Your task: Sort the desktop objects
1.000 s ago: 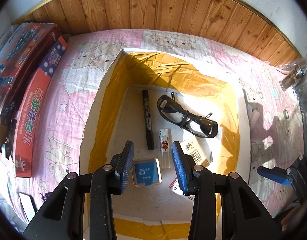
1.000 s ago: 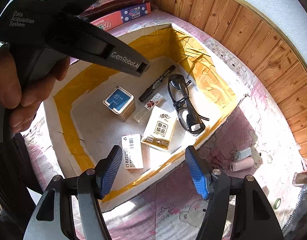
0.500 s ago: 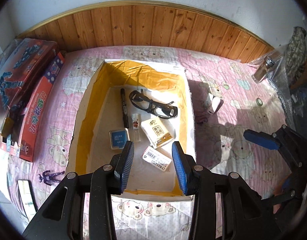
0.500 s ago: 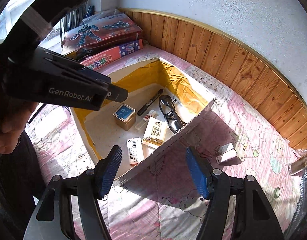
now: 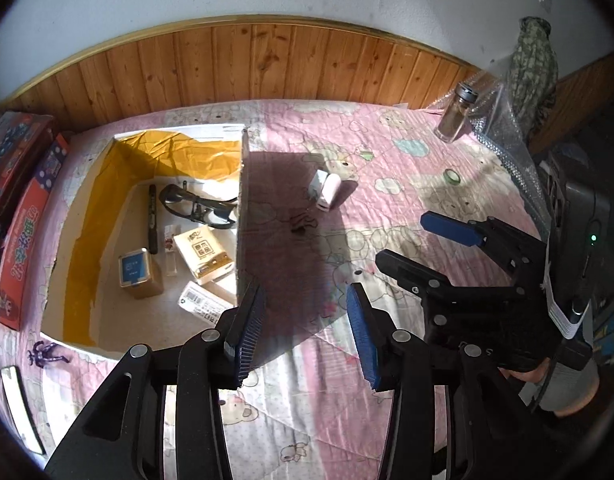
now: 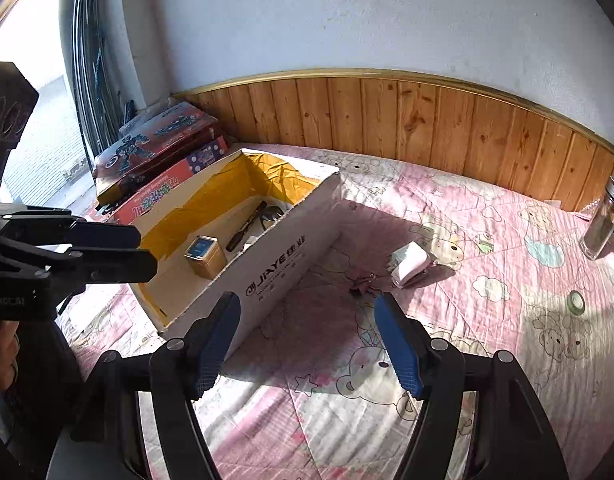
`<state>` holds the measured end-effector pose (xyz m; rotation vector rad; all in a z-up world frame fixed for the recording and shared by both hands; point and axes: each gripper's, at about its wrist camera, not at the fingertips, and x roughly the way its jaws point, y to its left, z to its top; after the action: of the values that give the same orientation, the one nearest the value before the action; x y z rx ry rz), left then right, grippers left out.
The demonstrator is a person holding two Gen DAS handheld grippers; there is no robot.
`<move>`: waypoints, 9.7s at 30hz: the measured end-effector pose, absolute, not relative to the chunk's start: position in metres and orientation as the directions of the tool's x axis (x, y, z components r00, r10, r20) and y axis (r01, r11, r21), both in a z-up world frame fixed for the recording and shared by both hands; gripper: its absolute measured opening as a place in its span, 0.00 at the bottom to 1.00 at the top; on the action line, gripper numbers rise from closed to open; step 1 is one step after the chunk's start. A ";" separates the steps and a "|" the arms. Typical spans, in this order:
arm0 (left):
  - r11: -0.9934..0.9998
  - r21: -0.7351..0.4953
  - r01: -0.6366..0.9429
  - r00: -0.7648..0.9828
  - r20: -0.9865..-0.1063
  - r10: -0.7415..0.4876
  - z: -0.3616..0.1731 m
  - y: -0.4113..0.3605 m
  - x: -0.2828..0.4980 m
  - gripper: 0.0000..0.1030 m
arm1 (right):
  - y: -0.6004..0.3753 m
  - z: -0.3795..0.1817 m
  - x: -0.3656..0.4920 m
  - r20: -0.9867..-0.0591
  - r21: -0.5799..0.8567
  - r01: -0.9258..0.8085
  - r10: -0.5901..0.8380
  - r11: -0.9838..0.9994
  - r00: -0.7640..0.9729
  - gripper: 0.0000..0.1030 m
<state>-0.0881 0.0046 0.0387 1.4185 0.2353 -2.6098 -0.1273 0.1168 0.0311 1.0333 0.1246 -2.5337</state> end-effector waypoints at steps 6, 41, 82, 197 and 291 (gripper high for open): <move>-0.977 -0.083 0.199 -0.486 -0.873 -0.025 -0.001 0.029 -0.138 0.44 | 0.153 0.002 -0.169 -0.738 0.093 0.330 -0.288 -0.940 -0.611 0.69; -0.921 -0.117 0.371 -0.438 -0.897 -0.063 -0.148 -0.032 -0.268 0.44 | 0.219 -0.110 -0.334 -0.879 0.100 0.175 -0.170 -0.979 -0.445 0.24; -0.952 -0.083 0.295 -0.456 -0.888 -0.064 -0.101 0.024 -0.154 0.42 | 0.208 -0.094 -0.216 -0.834 0.266 0.157 -0.308 -0.951 -0.457 0.24; -0.855 -0.242 0.459 -0.552 -0.832 -0.061 -0.005 -0.151 -0.052 0.42 | -0.020 0.033 -0.139 -0.795 0.121 0.573 -0.425 -0.810 -0.433 0.24; -0.884 -0.045 0.465 -0.388 -0.908 -0.158 0.018 -0.138 -0.050 0.50 | -0.076 0.009 -0.233 -0.923 0.075 0.642 -0.297 -0.763 -0.244 0.38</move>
<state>-0.0496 -0.1382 0.0178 1.4600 0.4156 -2.3042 -0.2330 -0.0756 0.0091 1.4154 0.4281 -2.0453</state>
